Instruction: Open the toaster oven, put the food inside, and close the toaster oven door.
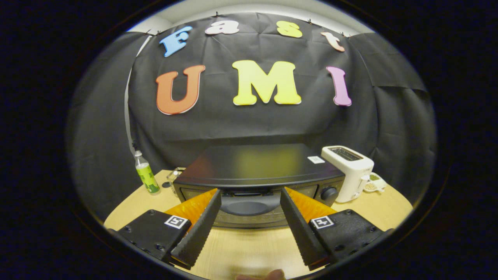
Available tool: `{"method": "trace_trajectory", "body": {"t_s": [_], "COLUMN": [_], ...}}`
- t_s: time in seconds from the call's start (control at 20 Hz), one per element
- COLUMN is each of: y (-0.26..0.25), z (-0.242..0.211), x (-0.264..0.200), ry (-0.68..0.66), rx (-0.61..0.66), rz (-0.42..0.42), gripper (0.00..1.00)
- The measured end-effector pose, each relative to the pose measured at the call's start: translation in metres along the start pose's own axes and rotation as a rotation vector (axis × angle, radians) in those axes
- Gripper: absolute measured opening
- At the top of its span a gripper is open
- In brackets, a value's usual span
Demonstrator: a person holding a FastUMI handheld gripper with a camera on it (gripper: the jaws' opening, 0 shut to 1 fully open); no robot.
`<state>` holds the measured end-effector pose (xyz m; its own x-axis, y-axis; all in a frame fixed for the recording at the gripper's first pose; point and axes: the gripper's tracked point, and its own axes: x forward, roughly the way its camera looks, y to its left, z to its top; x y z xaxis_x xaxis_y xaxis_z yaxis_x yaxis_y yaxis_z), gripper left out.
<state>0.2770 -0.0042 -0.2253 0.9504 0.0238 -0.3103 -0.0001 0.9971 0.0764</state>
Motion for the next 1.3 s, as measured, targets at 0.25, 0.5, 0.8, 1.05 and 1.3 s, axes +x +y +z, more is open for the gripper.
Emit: {"method": "trace_trajectory", "body": {"t_s": [0.25,0.5,0.8,1.05,1.3], "y": [-0.003,-0.013,-0.01,0.004,0.015], "z": [0.082,0.126,0.137,0.102,0.097], "x": [-0.082,-0.173,-0.273,-0.318,-0.345], "ry": [-0.115,-0.199,-0.268,-0.202,-0.235], "rx": [-0.001,-0.005,-0.002,0.059,0.025], "rz": [0.016,0.003,0.011,0.069,0.079], "gripper": [1.0,0.99,0.98,0.98,0.98]}}
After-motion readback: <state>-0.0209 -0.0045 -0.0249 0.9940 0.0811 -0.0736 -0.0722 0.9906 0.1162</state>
